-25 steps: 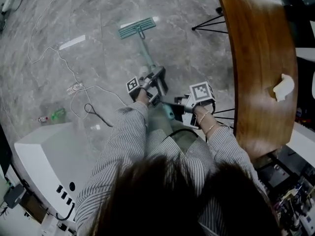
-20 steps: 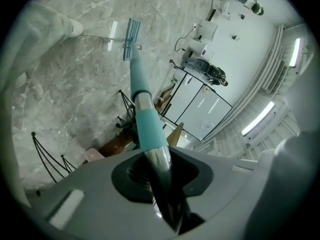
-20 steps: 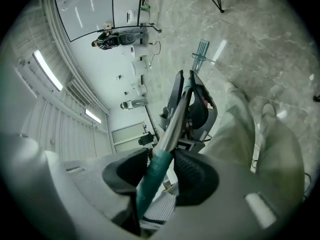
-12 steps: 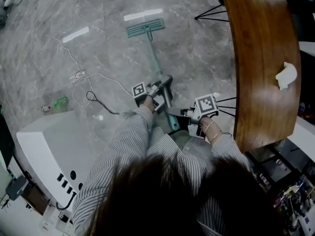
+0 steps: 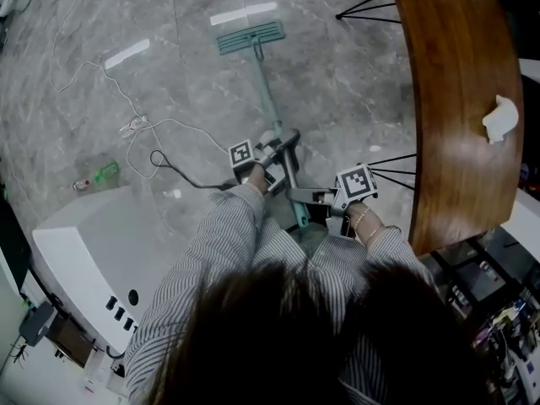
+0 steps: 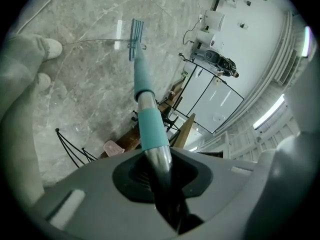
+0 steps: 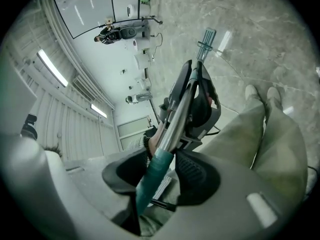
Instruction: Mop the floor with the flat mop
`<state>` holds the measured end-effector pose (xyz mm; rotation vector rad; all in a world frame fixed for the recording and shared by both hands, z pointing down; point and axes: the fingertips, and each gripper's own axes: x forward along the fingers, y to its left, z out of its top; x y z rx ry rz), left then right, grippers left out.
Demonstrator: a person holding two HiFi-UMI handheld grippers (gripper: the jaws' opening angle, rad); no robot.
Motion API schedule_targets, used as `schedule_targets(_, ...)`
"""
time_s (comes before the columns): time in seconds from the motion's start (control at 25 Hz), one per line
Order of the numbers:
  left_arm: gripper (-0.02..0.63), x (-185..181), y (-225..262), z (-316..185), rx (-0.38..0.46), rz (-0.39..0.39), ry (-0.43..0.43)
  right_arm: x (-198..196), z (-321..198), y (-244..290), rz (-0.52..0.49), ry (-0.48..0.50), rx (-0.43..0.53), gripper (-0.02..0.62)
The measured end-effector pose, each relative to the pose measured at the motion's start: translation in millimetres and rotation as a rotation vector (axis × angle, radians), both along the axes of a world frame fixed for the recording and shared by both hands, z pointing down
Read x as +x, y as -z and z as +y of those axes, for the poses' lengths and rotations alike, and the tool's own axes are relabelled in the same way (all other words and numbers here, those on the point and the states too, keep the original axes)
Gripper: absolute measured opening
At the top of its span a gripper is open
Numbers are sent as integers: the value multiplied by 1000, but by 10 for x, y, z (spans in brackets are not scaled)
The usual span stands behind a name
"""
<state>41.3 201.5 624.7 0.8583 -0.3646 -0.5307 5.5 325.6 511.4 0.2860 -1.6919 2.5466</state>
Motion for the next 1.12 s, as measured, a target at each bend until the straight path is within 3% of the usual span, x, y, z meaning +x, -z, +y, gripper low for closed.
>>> schedule_targets(0.72,44,-84,-64,94,-13,-19,-96,-163,76,-56,25,-32,-19,166)
schedule_targets(1.12,44,-95,-22,69,-2,-11,-97,-172,49,-30,28,-45,-8,166)
